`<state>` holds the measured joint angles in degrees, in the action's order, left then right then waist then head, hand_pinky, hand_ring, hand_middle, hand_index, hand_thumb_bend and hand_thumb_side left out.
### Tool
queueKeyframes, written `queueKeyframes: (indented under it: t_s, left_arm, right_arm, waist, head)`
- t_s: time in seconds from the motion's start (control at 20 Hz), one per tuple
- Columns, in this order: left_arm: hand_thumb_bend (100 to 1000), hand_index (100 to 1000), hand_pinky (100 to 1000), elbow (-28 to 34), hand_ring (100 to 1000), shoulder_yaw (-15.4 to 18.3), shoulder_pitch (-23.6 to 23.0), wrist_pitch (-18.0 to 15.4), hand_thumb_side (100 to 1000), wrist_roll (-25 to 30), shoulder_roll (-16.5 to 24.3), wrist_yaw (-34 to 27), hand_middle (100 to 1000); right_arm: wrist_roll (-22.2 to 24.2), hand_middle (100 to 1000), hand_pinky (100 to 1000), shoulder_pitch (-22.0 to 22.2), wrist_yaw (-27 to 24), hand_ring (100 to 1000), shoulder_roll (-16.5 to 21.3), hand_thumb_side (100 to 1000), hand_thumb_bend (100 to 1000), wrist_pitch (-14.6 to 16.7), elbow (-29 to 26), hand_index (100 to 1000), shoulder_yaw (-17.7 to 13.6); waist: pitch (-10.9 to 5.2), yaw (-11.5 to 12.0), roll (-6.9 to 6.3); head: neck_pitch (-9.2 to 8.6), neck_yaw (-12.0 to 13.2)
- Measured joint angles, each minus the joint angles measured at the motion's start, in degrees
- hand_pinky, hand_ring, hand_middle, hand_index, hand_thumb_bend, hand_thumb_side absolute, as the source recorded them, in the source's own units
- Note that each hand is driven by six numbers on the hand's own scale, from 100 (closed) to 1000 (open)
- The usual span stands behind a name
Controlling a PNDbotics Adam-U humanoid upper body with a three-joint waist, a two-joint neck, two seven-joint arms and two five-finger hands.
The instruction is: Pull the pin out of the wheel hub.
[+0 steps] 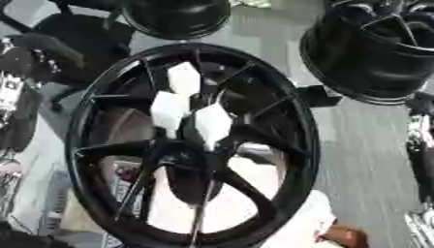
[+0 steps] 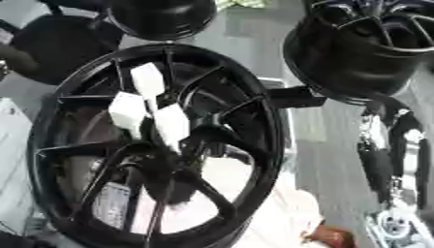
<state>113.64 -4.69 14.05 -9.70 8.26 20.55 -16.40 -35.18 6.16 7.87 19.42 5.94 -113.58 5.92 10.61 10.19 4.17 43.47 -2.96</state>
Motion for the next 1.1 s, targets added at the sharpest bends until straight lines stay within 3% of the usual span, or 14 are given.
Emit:
queueKeyframes:
  t_s: [0.15, 0.35, 0.8, 1.1]
  left_arm:
    - [100, 700, 712, 0.00, 675, 0.00, -0.04, 0.00, 575, -0.01, 0.00, 0.03, 594]
    - [100, 700, 712, 0.00, 675, 0.00, -0.37, 0.03, 575, -0.06, 0.01, 0.14, 594]
    - [100, 700, 712, 0.00, 676, 0.00, -0.49, 0.11, 575, -0.14, 0.12, 0.32, 594]
    - [100, 700, 712, 0.00, 676, 0.00, -0.77, 0.21, 575, -0.12, 0.60, 0.35, 595]
  right_arm:
    - [0.13, 649, 882, 0.04, 0.35, 831, 0.79, 631, 100, 0.12, 0.00, 758, -0.31]
    - [2.02, 657, 886, 1.04, 4.05, 833, 5.32, 537, 100, 0.43, 0.00, 765, -1.06]
    - [8.31, 670, 894, 3.04, 10.33, 837, 19.85, 422, 100, 2.44, 0.00, 775, -2.31]
    - [13.58, 678, 899, 3.05, 9.14, 839, 31.61, 464, 100, 3.28, 0.00, 782, -3.13]
  waist:
    - [-0.01, -0.01, 0.01]
    - [-0.14, -0.27, 0.26]
    - [-0.40, -0.43, 0.87]
    - [-0.71, -0.51, 1.39]
  head:
    - [0.00, 0.02]
    - [0.00, 0.09]
    - [0.01, 0.31]
    - [0.02, 0.28]
